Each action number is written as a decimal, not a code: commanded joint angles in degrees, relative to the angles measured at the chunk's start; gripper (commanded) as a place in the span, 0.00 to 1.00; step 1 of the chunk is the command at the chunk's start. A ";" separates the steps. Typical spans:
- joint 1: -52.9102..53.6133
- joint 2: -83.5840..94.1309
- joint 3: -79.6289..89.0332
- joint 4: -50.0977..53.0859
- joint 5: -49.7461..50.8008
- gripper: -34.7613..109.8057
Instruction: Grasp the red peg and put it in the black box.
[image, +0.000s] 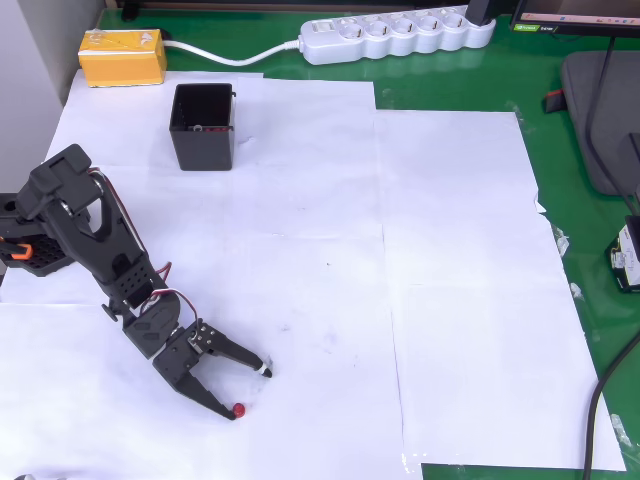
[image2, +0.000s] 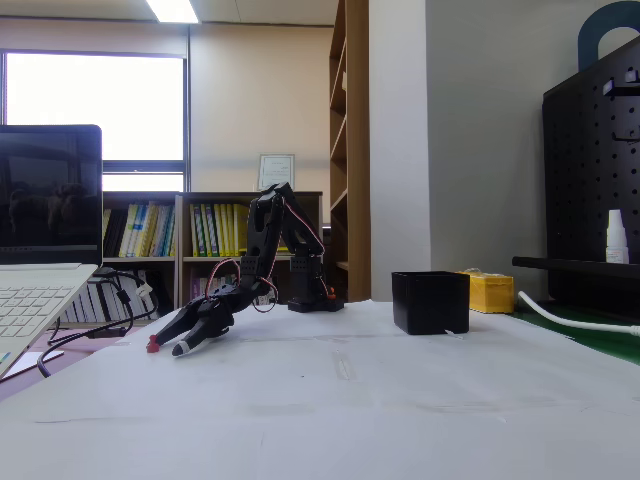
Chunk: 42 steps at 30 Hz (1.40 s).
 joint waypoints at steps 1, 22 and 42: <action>0.70 -0.35 -0.44 -1.05 0.00 0.44; 1.14 0.26 -0.26 -1.49 -0.35 0.24; -0.97 -16.08 1.85 21.09 -2.37 0.24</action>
